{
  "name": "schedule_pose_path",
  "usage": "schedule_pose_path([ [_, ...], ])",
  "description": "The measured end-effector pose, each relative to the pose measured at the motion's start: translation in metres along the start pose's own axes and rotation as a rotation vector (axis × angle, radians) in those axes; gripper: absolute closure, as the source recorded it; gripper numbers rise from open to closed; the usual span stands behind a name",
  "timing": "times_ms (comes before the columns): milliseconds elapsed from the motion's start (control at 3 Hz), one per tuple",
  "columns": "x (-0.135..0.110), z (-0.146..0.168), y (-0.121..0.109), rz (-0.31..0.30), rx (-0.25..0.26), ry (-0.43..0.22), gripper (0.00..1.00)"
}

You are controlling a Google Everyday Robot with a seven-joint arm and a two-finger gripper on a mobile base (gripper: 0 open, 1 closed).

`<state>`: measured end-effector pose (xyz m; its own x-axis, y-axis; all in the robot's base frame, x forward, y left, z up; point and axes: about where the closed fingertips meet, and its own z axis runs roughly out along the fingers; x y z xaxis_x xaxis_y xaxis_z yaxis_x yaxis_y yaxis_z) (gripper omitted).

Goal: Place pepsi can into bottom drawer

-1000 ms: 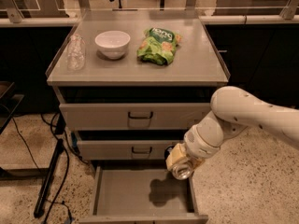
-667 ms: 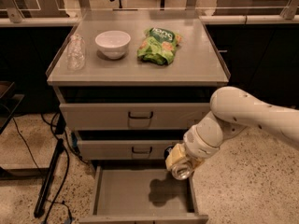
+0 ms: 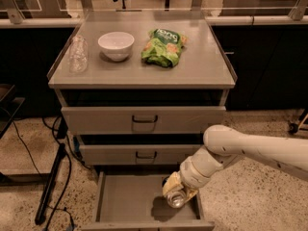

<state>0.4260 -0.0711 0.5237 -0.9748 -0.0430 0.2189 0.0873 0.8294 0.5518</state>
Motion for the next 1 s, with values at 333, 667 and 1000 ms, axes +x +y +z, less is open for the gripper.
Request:
schedule_pose_path([
  [333,0.000,0.000,0.000,0.000,0.000,0.000,1.00],
  [667,-0.005,0.029,-0.010,0.057,-0.025,0.005,1.00],
  [1000,-0.027,0.070,-0.023,0.113,-0.067,0.021,1.00],
])
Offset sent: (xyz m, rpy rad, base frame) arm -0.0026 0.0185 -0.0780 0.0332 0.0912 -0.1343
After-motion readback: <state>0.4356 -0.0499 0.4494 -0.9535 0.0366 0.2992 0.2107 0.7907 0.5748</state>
